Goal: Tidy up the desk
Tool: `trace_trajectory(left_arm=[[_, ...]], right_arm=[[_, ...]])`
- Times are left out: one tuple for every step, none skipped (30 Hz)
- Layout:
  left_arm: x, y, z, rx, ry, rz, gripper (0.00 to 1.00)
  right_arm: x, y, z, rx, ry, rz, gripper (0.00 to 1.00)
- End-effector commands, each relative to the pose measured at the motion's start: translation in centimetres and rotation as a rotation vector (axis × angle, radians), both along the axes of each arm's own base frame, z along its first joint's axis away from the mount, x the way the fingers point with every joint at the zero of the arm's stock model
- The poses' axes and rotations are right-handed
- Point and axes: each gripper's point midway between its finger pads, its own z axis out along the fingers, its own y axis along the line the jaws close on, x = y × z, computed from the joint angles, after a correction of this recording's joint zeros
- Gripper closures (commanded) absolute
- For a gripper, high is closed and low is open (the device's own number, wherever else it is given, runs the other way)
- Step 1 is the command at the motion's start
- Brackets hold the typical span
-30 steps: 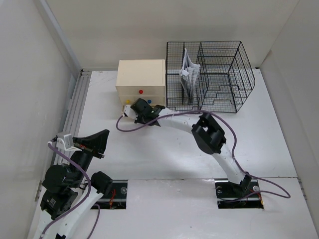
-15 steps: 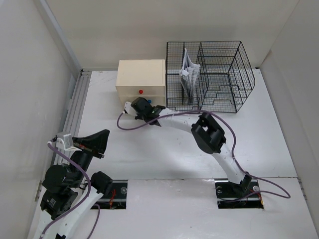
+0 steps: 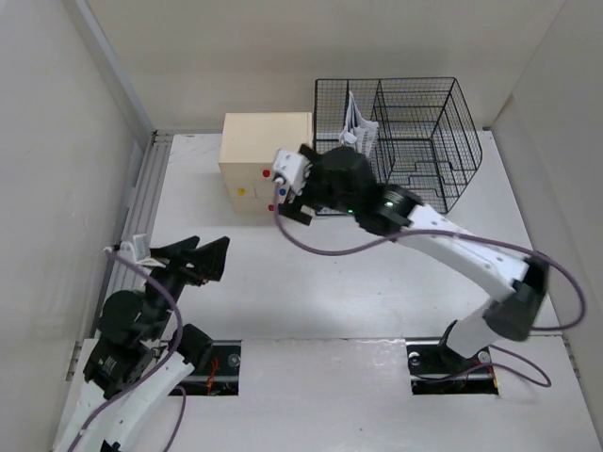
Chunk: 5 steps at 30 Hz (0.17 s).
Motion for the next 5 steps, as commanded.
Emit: trace_trajectory(left_arm=[[2.2, -2.0, -0.4, -0.041, 0.064, -0.018, 0.0], [3.2, -2.7, -1.3, -0.027, 0.101, -0.017, 0.0], [3.8, -3.2, -2.1, -0.024, 0.122, -0.017, 0.0], [4.2, -3.7, -2.4, -0.018, 0.128, -0.03, 0.0], [4.8, -4.7, -2.0, -0.033, 0.125, -0.053, 0.0]], right_arm=[[2.1, -4.0, 8.7, 0.317, -0.142, -0.31, 0.0], [2.3, -5.2, 9.2, 0.342, -0.154, -0.374, 0.0], [2.5, -6.1, 9.5, 0.363, -0.153, -0.405, 0.0], [2.5, -6.7, 9.2, 0.378, -0.148, -0.436, 0.0], [2.8, -8.2, 10.0, 0.4, -0.17, -0.474, 0.0]])
